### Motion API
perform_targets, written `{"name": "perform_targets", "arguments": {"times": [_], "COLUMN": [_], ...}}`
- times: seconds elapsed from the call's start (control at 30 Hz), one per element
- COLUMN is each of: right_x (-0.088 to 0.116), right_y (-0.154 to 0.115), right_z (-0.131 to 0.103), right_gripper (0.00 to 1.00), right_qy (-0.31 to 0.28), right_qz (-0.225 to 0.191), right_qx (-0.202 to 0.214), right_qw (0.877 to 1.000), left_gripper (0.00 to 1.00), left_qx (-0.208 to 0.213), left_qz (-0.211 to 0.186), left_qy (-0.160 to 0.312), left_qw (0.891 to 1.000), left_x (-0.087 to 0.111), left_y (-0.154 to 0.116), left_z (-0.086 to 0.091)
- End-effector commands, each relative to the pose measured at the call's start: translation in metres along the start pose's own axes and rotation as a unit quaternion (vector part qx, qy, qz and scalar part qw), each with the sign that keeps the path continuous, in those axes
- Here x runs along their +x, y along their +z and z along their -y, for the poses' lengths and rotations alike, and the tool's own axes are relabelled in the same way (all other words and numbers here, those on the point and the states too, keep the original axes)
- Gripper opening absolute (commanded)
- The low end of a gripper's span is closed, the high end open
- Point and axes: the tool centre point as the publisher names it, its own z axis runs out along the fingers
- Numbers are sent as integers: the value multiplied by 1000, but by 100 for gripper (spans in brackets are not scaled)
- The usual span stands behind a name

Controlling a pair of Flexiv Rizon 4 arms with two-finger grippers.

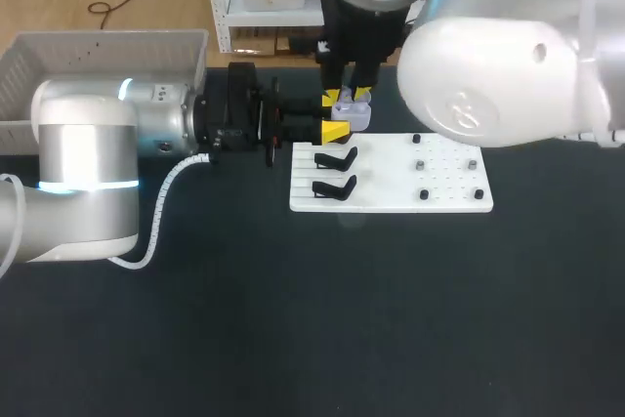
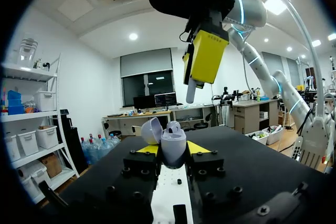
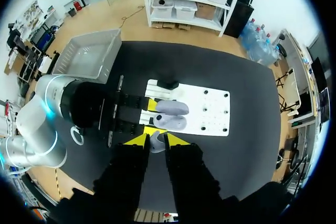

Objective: Pick up each earbud case from the left stands, insert the matching earbuds, close the lid, and place the case in the box.

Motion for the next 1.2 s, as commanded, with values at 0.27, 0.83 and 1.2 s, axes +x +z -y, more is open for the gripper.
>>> {"name": "perform_targets", "arguments": {"times": [0.27, 0.83, 1.2], "right_x": [-10, -10, -8], "right_y": [15, 25, 26], "right_z": [5, 4, 4], "right_gripper": [0, 0, 0], "right_qy": [1, -7, -3], "right_qz": [-29, -47, -53], "right_qx": [-14, -27, -47], "right_qw": [999, 999, 997], "left_gripper": [0, 0, 0], "left_qx": [-3, -3, -3], "left_qz": [0, 0, 0], "left_qy": [1, 1, 1], "left_qw": [1000, 1000, 1000], "left_x": [0, 0, 0], "left_y": [0, 0, 0], "left_z": [1, 1, 1]}}
